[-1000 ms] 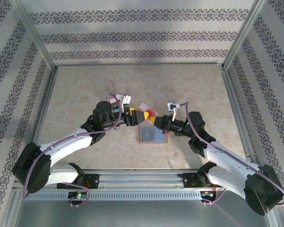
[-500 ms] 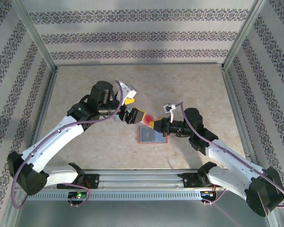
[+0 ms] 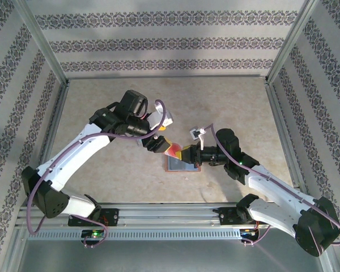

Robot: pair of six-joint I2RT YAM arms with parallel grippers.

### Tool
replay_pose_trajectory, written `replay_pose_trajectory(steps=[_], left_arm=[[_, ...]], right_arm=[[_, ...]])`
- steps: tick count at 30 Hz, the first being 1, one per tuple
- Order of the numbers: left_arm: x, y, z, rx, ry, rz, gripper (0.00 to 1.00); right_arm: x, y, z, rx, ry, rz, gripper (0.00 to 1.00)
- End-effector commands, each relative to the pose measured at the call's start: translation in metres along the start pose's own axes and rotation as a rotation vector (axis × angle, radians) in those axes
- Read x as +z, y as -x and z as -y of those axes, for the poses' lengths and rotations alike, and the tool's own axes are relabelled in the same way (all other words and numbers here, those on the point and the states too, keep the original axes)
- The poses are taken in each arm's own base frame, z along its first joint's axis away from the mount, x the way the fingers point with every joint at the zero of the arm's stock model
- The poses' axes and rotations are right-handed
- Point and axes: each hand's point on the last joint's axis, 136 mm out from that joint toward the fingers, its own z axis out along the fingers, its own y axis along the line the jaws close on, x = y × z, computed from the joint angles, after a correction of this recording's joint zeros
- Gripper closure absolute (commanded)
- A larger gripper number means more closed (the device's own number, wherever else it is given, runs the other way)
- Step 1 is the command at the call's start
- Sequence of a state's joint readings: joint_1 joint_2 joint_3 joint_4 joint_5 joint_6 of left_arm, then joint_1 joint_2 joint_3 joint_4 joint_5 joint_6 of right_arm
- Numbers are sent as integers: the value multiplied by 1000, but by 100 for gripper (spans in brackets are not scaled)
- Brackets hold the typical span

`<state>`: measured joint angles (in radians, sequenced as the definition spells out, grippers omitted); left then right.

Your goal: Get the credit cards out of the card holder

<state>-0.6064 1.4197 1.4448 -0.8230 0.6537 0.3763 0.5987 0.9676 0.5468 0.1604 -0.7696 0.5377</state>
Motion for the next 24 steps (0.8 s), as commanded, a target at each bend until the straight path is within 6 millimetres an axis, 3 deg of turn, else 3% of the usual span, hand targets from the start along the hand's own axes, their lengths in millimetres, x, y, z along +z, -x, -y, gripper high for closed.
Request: replay_pose_trajectory(steps=[1, 19, 24], left_arm=[[-3, -9, 16, 60, -108, -54, 19], [16, -21, 19, 67, -259, -176, 44], [21, -27, 20, 55, -293, -207, 61]], right_arm=[[0, 9, -18, -63, 53, 1, 98], [4, 3, -28, -92, 90, -32, 98], [6, 2, -29, -97, 97, -40, 98]])
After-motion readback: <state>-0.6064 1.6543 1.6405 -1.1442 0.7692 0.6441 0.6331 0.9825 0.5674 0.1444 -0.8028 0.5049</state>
